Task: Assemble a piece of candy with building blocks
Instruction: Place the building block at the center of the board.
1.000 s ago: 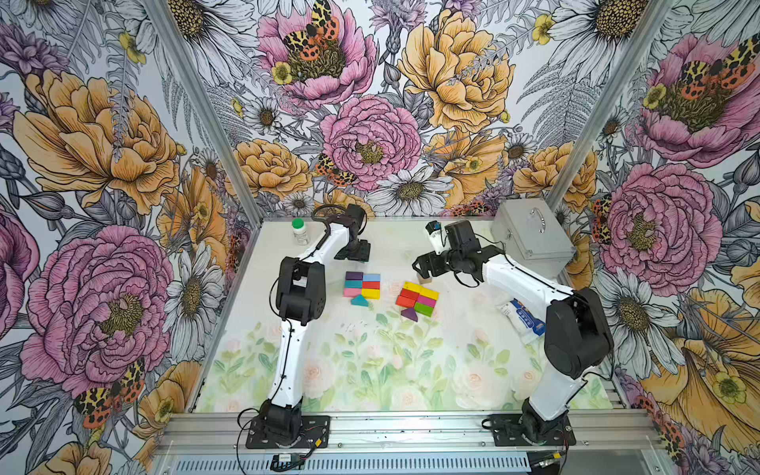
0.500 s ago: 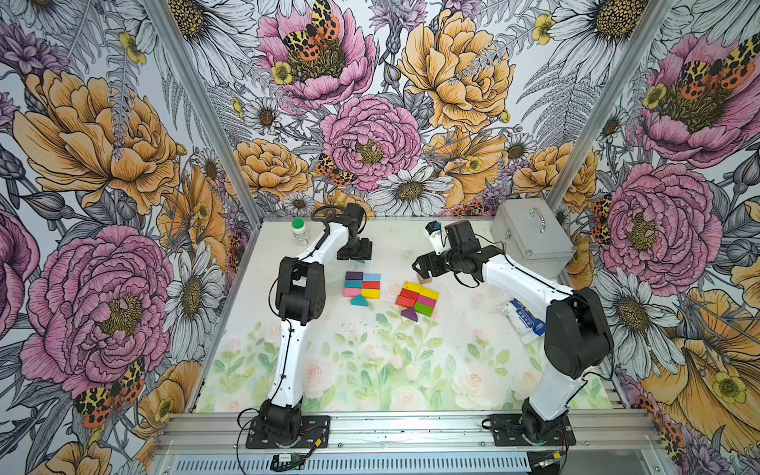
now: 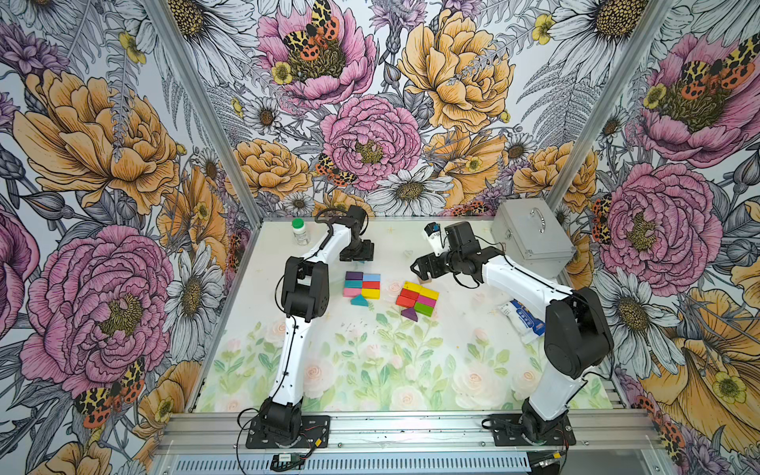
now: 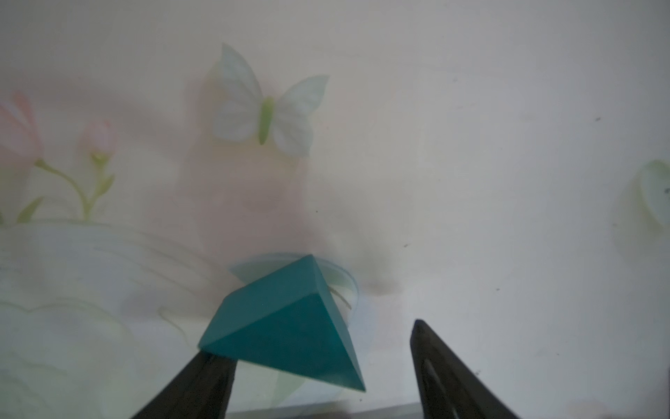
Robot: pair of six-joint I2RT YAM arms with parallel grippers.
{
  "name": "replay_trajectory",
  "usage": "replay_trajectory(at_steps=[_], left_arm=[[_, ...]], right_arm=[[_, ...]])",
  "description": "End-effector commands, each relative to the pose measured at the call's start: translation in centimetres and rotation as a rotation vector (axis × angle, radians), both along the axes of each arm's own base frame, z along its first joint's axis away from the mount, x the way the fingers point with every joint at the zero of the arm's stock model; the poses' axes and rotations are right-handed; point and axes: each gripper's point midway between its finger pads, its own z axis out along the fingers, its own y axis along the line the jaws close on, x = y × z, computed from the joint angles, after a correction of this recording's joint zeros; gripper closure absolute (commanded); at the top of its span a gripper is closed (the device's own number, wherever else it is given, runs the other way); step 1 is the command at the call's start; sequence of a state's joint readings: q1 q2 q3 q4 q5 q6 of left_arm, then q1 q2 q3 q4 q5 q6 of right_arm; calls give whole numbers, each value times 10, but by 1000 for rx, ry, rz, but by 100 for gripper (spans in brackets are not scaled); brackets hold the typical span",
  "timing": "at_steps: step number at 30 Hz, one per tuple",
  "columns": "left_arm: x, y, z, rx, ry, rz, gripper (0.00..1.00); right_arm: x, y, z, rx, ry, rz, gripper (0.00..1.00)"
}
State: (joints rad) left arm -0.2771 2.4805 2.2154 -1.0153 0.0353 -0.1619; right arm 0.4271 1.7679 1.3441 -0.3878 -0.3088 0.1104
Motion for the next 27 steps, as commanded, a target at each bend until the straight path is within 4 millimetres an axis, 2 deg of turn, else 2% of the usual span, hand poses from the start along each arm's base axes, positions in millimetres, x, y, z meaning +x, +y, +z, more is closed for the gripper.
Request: replay_trajectory(at_steps=[1,9,14,21,27], left_arm=[[8,-9,5,-22,-27,-13,25],[14,-15,1,-12,-40,-31,25],[11,0,6,49,-49,-10,24],[1,22,1,83,-17,17,24],[-1,27,9,95,-29,18,24]], right_arm=[[-4,8,18,40,-48,33,5],[-5,5,24,36,-66,27,5],[-4,5,24,33,-67,24,5],[-3,6,20,30,-60,25,5],[-3,6,18,28,-57,25,5]])
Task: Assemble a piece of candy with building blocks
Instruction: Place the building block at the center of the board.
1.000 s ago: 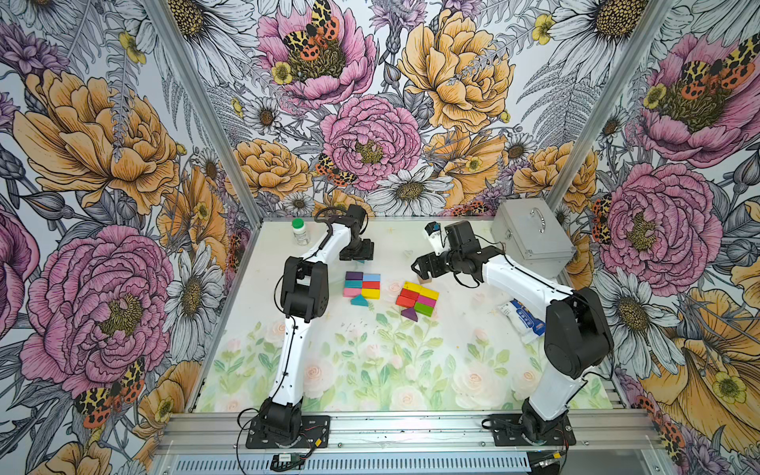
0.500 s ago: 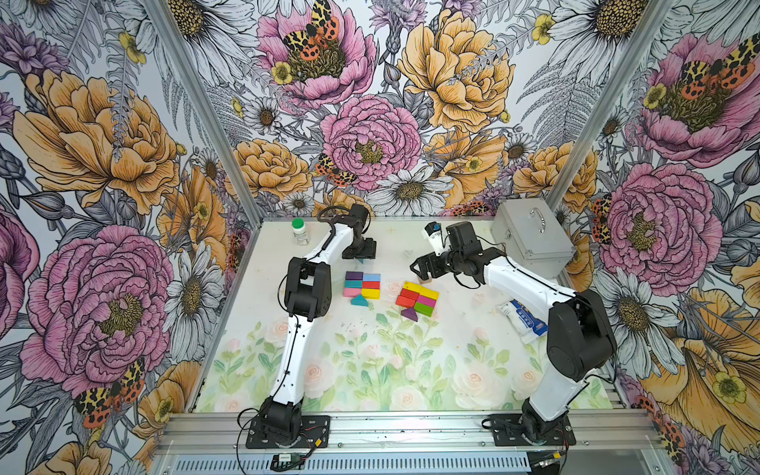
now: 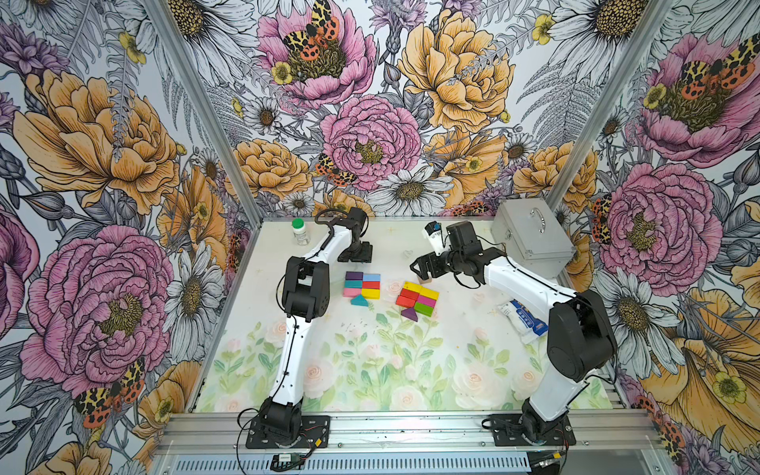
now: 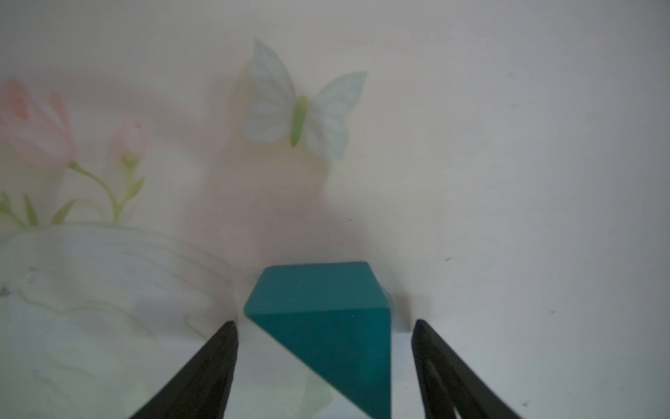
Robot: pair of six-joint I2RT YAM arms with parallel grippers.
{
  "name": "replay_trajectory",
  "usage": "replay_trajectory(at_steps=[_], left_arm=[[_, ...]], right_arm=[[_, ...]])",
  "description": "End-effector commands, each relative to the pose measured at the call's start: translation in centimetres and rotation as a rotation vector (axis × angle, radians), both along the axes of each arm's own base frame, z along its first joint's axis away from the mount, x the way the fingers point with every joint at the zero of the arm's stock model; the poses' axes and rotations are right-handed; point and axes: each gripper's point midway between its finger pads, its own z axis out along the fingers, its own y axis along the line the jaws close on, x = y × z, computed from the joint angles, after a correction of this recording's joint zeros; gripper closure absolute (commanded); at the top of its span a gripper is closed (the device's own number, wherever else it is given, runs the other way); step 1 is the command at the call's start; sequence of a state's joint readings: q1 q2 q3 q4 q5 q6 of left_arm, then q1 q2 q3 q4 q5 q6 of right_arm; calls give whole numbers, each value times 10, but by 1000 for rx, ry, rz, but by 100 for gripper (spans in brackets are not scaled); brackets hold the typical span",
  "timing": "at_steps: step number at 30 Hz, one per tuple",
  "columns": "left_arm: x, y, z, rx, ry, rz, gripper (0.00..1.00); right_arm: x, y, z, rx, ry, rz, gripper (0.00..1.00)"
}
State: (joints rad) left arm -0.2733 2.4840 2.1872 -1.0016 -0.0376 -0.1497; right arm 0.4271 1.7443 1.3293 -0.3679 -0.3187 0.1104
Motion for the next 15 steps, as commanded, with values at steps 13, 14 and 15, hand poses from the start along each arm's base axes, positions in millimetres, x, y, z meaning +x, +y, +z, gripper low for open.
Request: replay_trajectory(at_steps=[13,14,15], left_arm=[[-10,36,34,25,-29,38,25],[-9,39,34,24,-30,42,25],[-8,40,35,24,-32,44,26]], right_arm=[[-4,7,12,20,-33,31,5],[-4,7,12,21,-33,31,5],[-4,7,12,22,-33,33,5]])
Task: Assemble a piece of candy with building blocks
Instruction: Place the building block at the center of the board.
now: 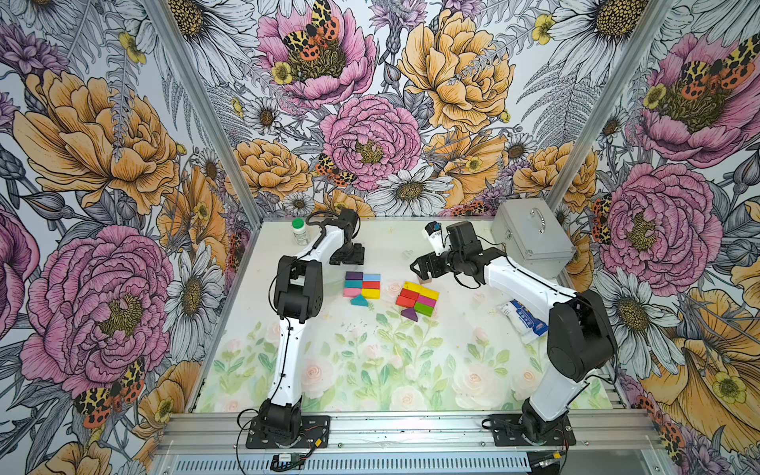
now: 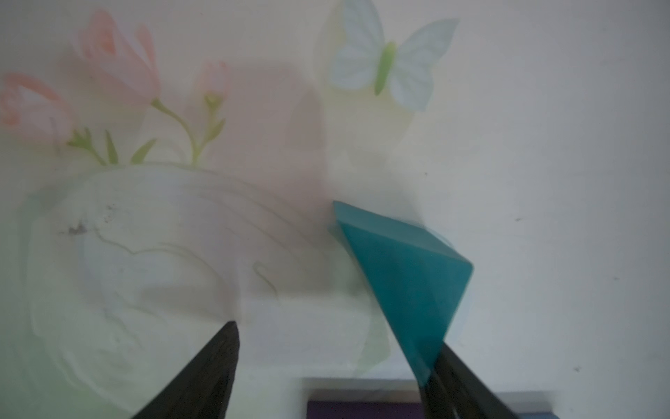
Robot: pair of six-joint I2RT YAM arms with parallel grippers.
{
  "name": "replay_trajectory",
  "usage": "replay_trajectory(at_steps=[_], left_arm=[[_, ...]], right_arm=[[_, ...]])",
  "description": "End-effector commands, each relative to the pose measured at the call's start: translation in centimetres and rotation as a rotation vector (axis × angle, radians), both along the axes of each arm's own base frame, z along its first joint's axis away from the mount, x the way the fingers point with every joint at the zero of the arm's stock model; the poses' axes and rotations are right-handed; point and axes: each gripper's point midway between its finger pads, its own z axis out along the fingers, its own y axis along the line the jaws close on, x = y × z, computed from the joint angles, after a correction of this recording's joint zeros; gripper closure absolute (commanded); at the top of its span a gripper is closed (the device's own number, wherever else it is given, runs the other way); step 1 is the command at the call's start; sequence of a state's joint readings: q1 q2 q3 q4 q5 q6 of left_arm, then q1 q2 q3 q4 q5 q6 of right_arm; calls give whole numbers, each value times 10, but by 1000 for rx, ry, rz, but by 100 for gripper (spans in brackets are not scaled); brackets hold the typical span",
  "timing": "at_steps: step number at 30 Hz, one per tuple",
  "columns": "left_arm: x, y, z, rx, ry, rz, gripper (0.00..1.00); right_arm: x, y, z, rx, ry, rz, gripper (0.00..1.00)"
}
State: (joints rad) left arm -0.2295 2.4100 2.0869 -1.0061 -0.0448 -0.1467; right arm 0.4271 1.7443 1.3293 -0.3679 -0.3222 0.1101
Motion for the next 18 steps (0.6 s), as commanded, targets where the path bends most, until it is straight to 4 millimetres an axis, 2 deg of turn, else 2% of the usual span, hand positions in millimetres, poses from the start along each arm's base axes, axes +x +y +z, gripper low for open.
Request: replay_trajectory(at_steps=[1,9,11,14,18], left_arm=[[7,12,30,8,-65,6,26],[16,26,40,-16,-90,44,27],[14,21,47,-26,-99,34,27],[13,2,60,-32,-125,-18,25],[20,-17,61,-53,-140,-69,23]], right_arm=[[-4,7,13,22,-36,32,5],[-4,8,12,20,-36,36,5],[-4,8,11,21,-35,37,5],[-3,9,9,21,-30,37,5],[-4,11,7,22,-23,43,5]])
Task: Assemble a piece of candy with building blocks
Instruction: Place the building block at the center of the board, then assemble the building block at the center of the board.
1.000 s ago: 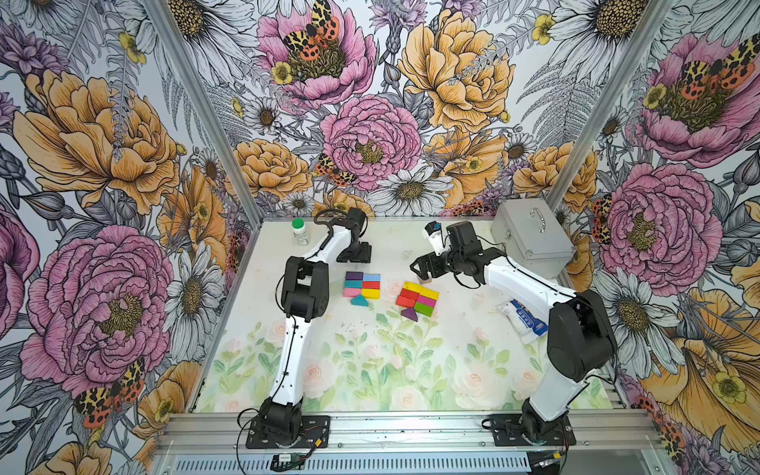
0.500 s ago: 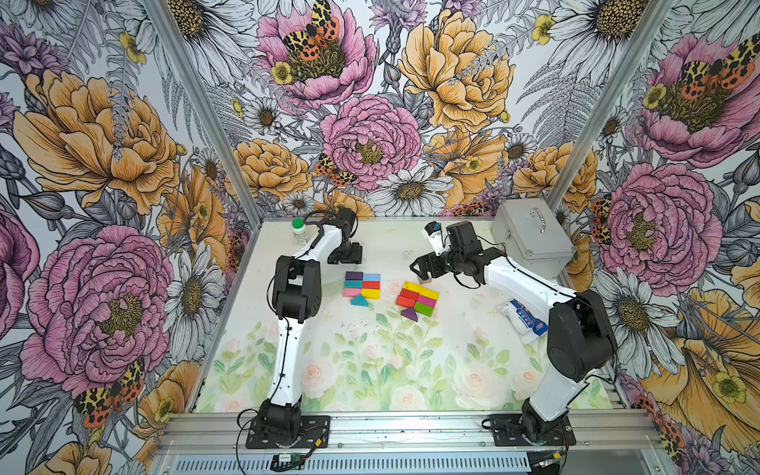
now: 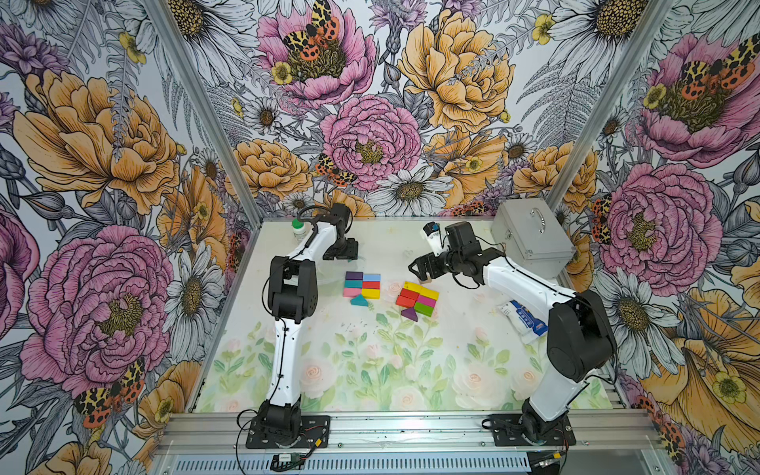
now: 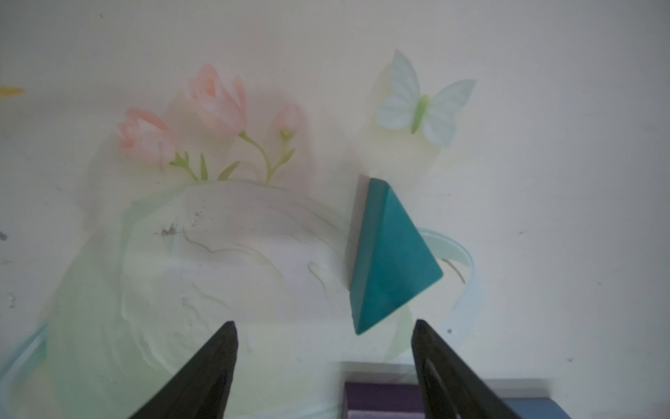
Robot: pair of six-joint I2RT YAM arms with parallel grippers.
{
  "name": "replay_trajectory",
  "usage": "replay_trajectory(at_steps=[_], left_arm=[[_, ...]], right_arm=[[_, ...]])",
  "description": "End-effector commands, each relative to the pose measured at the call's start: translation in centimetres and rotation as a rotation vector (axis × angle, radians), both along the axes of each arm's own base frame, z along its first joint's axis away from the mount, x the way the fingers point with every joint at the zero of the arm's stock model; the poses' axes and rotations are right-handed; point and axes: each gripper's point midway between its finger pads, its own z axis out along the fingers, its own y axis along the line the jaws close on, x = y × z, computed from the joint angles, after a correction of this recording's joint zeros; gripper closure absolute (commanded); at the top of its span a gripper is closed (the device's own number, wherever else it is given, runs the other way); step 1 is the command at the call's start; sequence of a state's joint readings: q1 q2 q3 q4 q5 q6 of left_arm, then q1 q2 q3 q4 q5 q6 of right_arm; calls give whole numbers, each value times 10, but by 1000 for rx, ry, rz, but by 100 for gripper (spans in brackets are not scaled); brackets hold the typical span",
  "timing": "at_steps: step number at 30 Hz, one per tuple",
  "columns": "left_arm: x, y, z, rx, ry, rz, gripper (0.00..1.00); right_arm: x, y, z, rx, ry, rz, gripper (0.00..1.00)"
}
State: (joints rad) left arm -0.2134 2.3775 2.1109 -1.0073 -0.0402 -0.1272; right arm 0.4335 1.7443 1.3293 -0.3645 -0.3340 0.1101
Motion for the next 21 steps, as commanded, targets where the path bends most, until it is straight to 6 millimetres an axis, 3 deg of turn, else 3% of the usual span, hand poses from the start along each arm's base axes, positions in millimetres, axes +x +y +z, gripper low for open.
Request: replay_trajectory(at_steps=[1,11,21], left_arm=[[12,-24,34,-44,-86,-71,23],[24,-21,7,-21,-62,-81,22],[33,-20,-1,-20,-65,-87,27]], right_arm=[[-1,7,6,13,-24,28,5],[-1,6,6,8,-29,27,5],[0,6,5,9,-25,27,5]])
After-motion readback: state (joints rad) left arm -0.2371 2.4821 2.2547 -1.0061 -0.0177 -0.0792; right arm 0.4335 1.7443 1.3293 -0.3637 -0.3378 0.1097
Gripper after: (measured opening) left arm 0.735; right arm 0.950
